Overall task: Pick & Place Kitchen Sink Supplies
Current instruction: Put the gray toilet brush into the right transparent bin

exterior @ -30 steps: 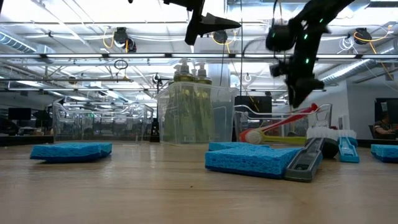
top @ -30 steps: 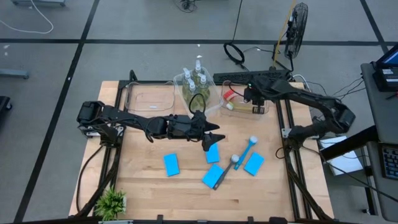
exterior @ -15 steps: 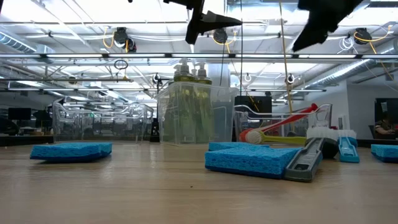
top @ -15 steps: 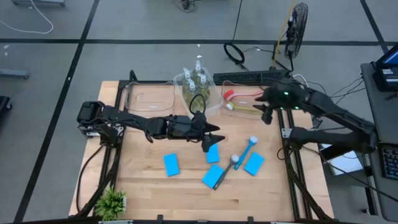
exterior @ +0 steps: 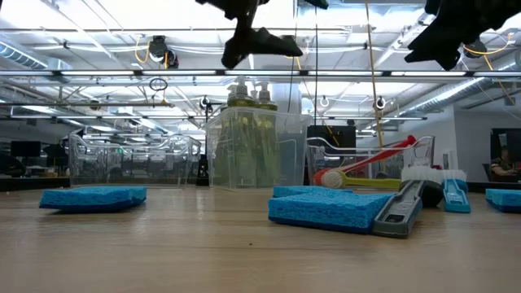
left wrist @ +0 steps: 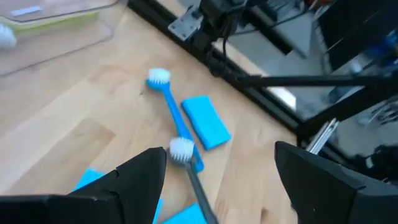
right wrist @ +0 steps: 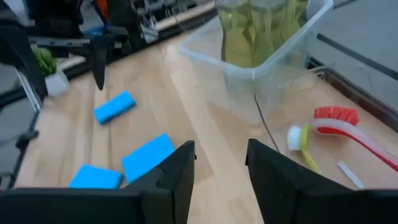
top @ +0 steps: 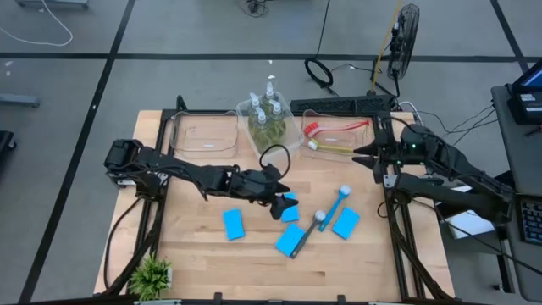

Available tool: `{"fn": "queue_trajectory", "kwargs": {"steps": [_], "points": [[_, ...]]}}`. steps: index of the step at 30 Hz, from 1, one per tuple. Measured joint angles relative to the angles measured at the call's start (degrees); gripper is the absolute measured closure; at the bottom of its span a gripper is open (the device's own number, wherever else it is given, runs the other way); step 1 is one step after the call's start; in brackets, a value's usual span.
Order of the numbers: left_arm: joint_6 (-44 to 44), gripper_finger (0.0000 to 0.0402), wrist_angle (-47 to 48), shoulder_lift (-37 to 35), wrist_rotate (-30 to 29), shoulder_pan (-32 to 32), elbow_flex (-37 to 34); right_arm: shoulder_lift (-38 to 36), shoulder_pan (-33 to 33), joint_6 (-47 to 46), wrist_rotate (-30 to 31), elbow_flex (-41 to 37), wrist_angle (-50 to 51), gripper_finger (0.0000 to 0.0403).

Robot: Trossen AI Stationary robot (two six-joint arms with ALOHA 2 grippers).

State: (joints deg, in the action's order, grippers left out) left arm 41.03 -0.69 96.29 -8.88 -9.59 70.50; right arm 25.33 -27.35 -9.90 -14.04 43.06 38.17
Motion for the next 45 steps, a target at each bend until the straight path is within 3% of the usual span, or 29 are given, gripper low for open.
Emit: {"fn": "queue_trajectory", "kwargs": {"steps": [8, 13, 28, 37, 45], "points": [[-2.6, 0.01, 24.4, 4.5, -3.8, -1.5, 16.4, -3.8, 0.0, -2.0, -7.5, -6.7, -7.7, 0.0266], [-0.1, 0.0097, 32.3, 9.3, -4.3, -2.0, 24.1, -5.2, 0.0, -3.1, -12.7, -9.4, -12.0, 0.0266], [8.6, 0.0103, 34.2, 26.8, 0.0, -4.8, 39.1, -7.7, 0.0, -3.4, -14.8, -11.1, -13.5, 0.0266], [15.5, 0.0103, 33.4, 32.1, 1.4, -5.5, 39.9, -7.7, 0.0, -4.2, -14.8, -11.1, -12.8, 0.0266], [16.5, 0.0101, 31.4, 32.1, -4.9, -5.5, 39.8, -7.7, 0.0, -4.2, -14.8, -11.1, -12.6, 0.0266]]}}
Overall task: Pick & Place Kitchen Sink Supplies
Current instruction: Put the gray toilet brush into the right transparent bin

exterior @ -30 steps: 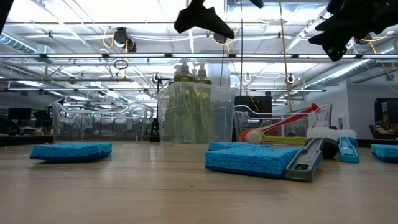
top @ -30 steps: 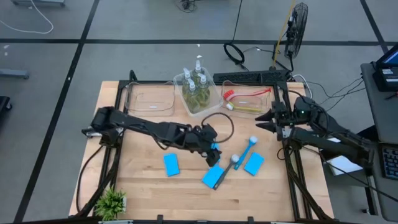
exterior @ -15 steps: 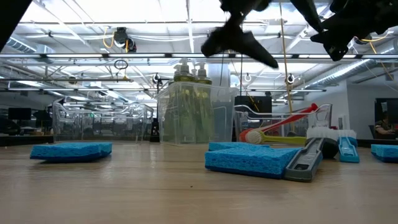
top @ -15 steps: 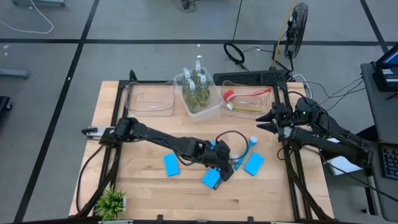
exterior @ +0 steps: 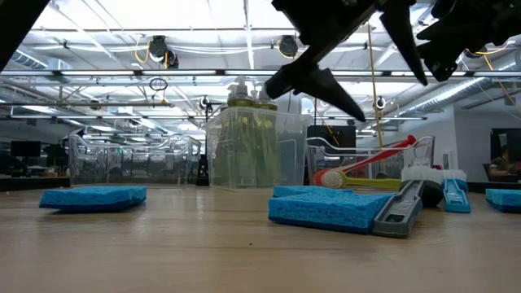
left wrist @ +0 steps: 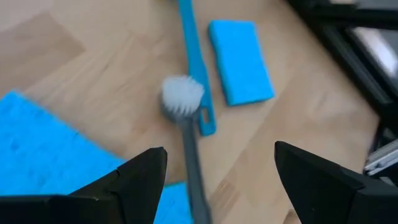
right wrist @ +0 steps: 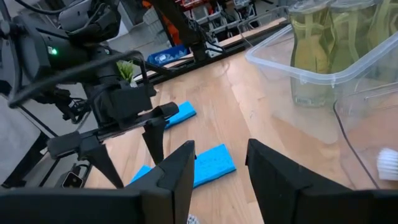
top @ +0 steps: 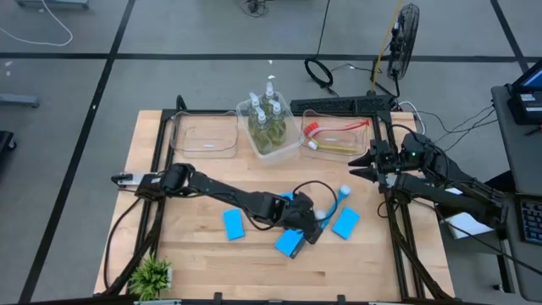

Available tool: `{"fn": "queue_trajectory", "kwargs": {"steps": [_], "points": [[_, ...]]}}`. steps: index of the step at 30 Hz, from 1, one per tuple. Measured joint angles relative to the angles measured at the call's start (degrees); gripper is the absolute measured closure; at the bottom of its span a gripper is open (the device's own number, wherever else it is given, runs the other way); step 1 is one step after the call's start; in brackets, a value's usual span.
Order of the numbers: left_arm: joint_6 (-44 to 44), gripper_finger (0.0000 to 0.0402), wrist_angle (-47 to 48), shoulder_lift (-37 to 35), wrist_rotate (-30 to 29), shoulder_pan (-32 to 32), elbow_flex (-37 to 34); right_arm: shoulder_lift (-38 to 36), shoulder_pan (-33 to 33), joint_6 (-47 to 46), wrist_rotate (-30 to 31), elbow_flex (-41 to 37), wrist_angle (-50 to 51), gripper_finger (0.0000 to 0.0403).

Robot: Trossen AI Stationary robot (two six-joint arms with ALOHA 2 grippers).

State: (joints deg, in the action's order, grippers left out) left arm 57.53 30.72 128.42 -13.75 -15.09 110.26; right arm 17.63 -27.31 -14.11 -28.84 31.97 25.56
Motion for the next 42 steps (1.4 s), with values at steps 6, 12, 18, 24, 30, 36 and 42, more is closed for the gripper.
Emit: {"fn": "queue_trajectory", "kwargs": {"steps": [6, 12, 18, 24, 30, 36, 42], "points": [[-1.3, 0.0101, -3.7, 1.0, -0.3, -0.5, 0.0, 0.0, 0.0, -0.2, 0.0, 0.0, 0.0, 0.0266], [-1.1, 0.0101, -4.9, 3.2, 1.0, -0.3, -0.1, 0.0, 0.0, 0.0, 0.0, 0.0, 0.0, 0.0266], [-2.1, 0.0101, -6.1, 4.9, 1.3, -0.2, 0.0, 0.0, 0.0, 0.2, 0.0, 0.0, -0.1, 0.0266], [-5.4, 0.0101, -7.9, 6.9, 2.2, 0.6, -0.1, 0.0, 0.0, 0.2, 0.0, 0.0, -0.1, 0.0266], [-6.5, 0.0101, -8.3, 8.1, 2.4, 1.5, -0.1, 0.0, 0.0, 0.2, 0.0, 0.0, -0.6, 0.0266], [-6.7, 0.0101, -7.8, 9.3, 3.4, 1.7, -0.1, 0.0, 0.0, 0.2, 0.1, 0.0, -0.5, 0.0266], [-7.6, 0.0103, -6.2, 10.2, 3.3, 1.5, 0.0, 0.0, 0.0, 0.2, 0.2, 0.0, -0.7, 0.0266]]}}
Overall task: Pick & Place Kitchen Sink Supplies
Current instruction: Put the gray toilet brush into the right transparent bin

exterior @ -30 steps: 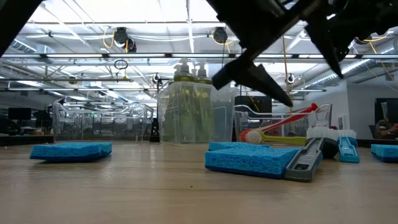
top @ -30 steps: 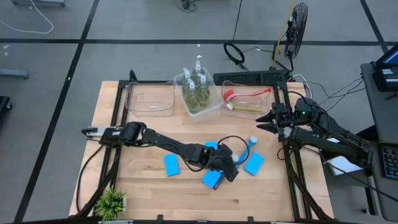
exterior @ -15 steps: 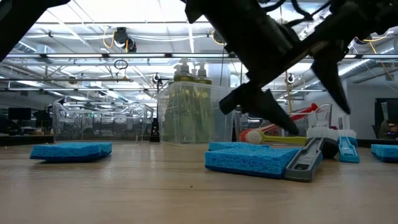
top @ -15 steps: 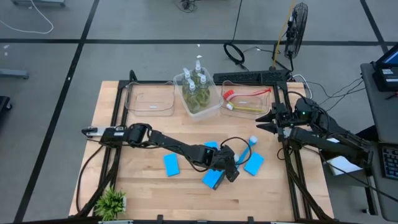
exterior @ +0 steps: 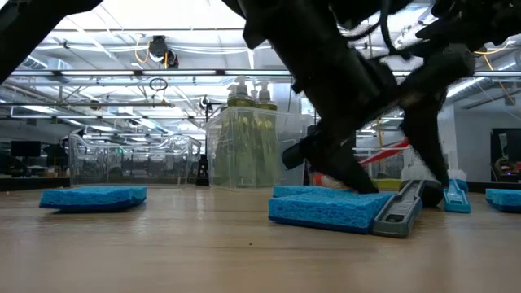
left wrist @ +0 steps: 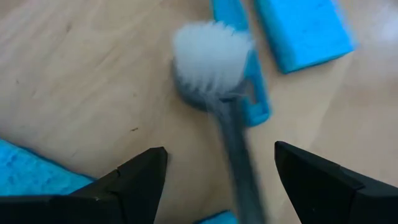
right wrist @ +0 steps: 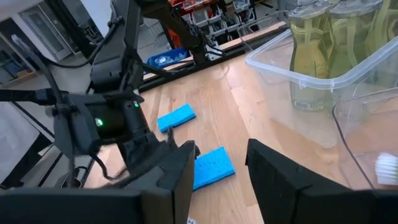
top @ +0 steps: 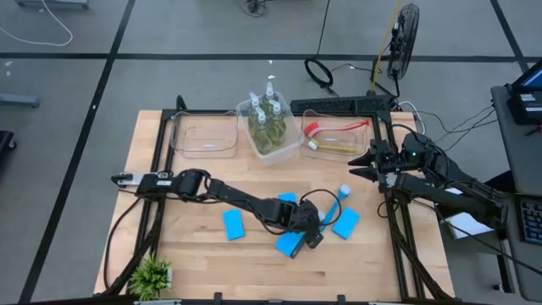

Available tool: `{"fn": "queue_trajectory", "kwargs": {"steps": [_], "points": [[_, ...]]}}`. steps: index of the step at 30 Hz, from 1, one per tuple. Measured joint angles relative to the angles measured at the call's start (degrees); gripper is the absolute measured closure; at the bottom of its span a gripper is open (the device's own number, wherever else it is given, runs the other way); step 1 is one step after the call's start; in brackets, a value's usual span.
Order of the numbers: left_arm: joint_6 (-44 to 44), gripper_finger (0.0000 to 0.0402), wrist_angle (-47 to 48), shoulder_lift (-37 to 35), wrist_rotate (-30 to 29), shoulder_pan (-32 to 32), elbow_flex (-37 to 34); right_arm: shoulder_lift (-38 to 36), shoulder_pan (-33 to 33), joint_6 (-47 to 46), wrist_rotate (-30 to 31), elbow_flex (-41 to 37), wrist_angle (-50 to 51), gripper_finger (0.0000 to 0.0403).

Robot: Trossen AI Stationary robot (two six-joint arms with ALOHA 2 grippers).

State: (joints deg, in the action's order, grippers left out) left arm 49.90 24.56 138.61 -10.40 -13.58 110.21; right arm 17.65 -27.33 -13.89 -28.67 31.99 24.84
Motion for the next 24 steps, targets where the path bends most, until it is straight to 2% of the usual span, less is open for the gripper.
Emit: {"fn": "queue_trajectory", "kwargs": {"steps": [3, 7, 12, 18, 19, 24], "points": [[-0.3, 0.0117, -0.5, 0.6, -0.1, 0.0, 0.0, 0.0, 0.0, 0.0, 0.0, 0.0, 0.0, 0.0266], [-0.5, 0.0161, 0.0, 0.9, -0.4, 0.1, 0.0, 0.0, 0.0, 0.0, 0.0, 0.0, -0.1, 0.0266], [-0.4, 0.0238, 0.8, 0.9, -2.0, 0.4, 0.0, 0.0, 0.0, 0.0, 0.0, 0.0, -0.2, 0.0266], [1.3, 0.0344, 0.6, 1.0, -0.2, 1.0, 0.0, 0.0, 0.0, -0.2, 0.0, 0.0, -0.1, 0.0266], [1.5, 0.0354, 0.4, 1.0, -0.1, 1.2, 0.0, 0.0, 0.0, -0.2, 0.0, 0.0, -0.1, 0.0266], [1.3, 0.0354, -4.1, -0.5, 1.4, 2.2, -0.1, 0.0, 0.0, -0.4, -0.1, 0.0, -0.1, 0.0266]]}}
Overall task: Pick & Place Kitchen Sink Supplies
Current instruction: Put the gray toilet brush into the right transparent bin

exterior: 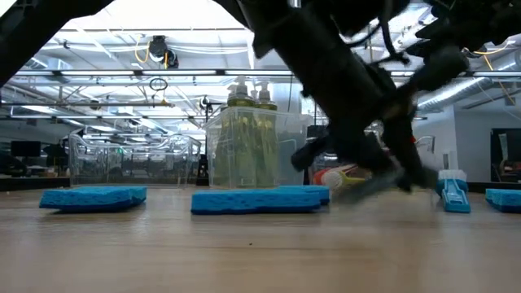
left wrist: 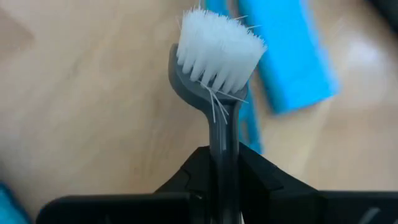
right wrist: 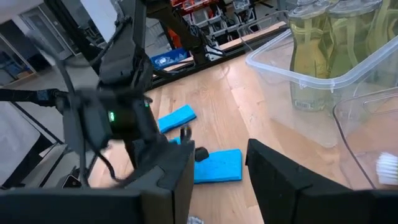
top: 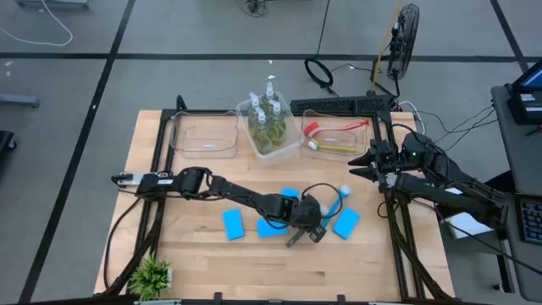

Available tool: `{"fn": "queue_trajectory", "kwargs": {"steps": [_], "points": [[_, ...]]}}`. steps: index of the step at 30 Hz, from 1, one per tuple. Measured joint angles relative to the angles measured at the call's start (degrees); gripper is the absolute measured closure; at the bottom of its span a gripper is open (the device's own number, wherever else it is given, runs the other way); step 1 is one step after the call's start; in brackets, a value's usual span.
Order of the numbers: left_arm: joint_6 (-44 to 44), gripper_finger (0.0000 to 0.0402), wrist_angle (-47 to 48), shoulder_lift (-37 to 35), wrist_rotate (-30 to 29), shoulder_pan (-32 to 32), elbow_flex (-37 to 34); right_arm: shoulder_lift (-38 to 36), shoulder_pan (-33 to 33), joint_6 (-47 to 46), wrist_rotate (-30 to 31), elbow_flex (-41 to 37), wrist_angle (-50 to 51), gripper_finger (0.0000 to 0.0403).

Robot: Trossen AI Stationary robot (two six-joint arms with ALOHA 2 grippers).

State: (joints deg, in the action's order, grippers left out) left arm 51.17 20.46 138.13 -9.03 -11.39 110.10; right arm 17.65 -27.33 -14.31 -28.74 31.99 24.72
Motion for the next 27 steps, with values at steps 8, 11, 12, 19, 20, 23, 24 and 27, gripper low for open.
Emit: {"fn": "queue_trajectory", "kwargs": {"steps": [8, 11, 12, 19, 20, 23, 24, 27], "points": [[0.4, 0.0353, -3.8, -6.6, -0.7, 1.3, 0.2, 0.0, 0.1, -3.7, -5.9, 0.0, -0.1, 0.0266], [-1.8, 0.0353, -4.0, -10.7, -2.9, 1.2, 0.2, 0.0, 0.1, -4.9, -9.1, 0.0, -0.1, 0.0266], [-2.7, 0.0353, -4.4, -12.0, -3.8, 1.2, 0.2, 0.0, 0.1, -5.1, -9.8, 0.0, -0.2, 0.0266], [-10.7, 0.0353, -5.2, -20.7, -11.4, 1.3, 0.2, 0.0, 0.1, -7.8, -10.6, 0.0, -4.0, 0.0266], [-12.2, 0.0353, -6.1, -21.6, -12.7, 1.3, 0.2, 0.0, 0.1, -8.5, -10.5, 0.0, -5.5, 0.0266], [-17.2, 0.0353, -11.1, -23.2, -15.3, 1.6, 0.2, 0.1, 0.1, -11.5, -10.5, 0.0, -10.4, 0.0266], [-19.0, 0.0353, -13.2, -23.5, -15.4, 1.8, 0.2, 0.1, 0.1, -12.2, -10.5, 0.0, -11.9, 0.0266], [-23.5, 0.0353, -20.9, -23.6, -15.7, 3.0, 0.2, 1.1, 0.1, -13.7, -10.3, 0.0, -17.0, 0.0266]]}}
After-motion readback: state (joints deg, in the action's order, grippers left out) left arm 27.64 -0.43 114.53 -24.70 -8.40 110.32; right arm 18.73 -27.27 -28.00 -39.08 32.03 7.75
